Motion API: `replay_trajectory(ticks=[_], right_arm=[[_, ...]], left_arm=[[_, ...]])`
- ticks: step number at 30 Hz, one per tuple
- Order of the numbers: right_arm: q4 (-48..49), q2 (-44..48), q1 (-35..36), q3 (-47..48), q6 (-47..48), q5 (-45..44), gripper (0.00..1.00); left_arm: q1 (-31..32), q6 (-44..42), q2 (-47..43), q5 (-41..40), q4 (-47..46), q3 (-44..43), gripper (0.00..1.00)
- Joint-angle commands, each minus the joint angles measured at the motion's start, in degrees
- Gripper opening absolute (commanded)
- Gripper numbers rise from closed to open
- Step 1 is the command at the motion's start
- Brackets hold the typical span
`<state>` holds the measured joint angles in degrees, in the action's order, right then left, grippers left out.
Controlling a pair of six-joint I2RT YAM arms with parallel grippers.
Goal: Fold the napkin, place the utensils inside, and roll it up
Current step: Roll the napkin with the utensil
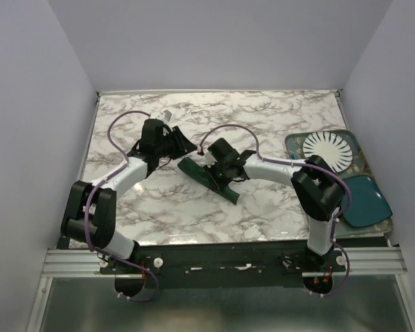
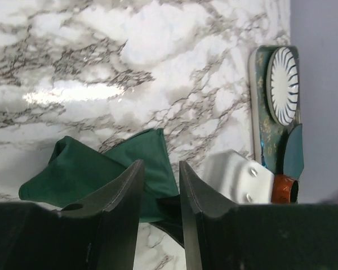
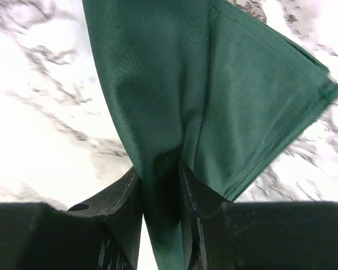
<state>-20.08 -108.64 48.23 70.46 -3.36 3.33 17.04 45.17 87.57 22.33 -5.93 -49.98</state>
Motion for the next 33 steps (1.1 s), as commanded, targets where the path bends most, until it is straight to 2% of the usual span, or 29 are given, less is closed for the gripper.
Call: replay_trajectory(ticks=[1, 5, 11, 20, 25, 28, 33], right_arm=[[-4.3, -3.9, -7.3, 3.1, -8.3, 30.5, 0.36], [-3.7, -9.3, -14.7, 4.9, -11.7, 45.9, 0.36], [-0.5, -14.3, -19.1, 4.1, -14.4, 54.4, 0.38], [0.4, -14.9, -19.9, 3.5, -14.5, 51.8, 0.41], [0.0, -11.2, -19.9, 2.4, -13.4, 49.3, 0.46], [-3.5, -6.2, -19.6, 2.4, -10.5, 43.7, 0.53], [-9.7, 1.7, -16.1, 3.2, -6.4, 25.3, 0.6]], left_arm=[[0.5, -3.2, -3.5, -2.0, 5.1, -0.5, 0.4], [2.4, -2.8, -2.5, -0.4, 3.7, 0.9, 0.4], [7.0, -0.3, 1.5, 0.4, -2.0, 1.8, 0.39], [7.7, 1.7, 9.7, 0.9, -8.9, 2.6, 0.37], [7.6, 1.2, 13.1, -0.6, -9.7, 2.5, 0.36], [7.7, 1.3, 13.9, -1.2, -10.4, 2.5, 0.36], [7.7, 1.1, 15.7, -1.6, -10.9, 2.4, 0.35]])
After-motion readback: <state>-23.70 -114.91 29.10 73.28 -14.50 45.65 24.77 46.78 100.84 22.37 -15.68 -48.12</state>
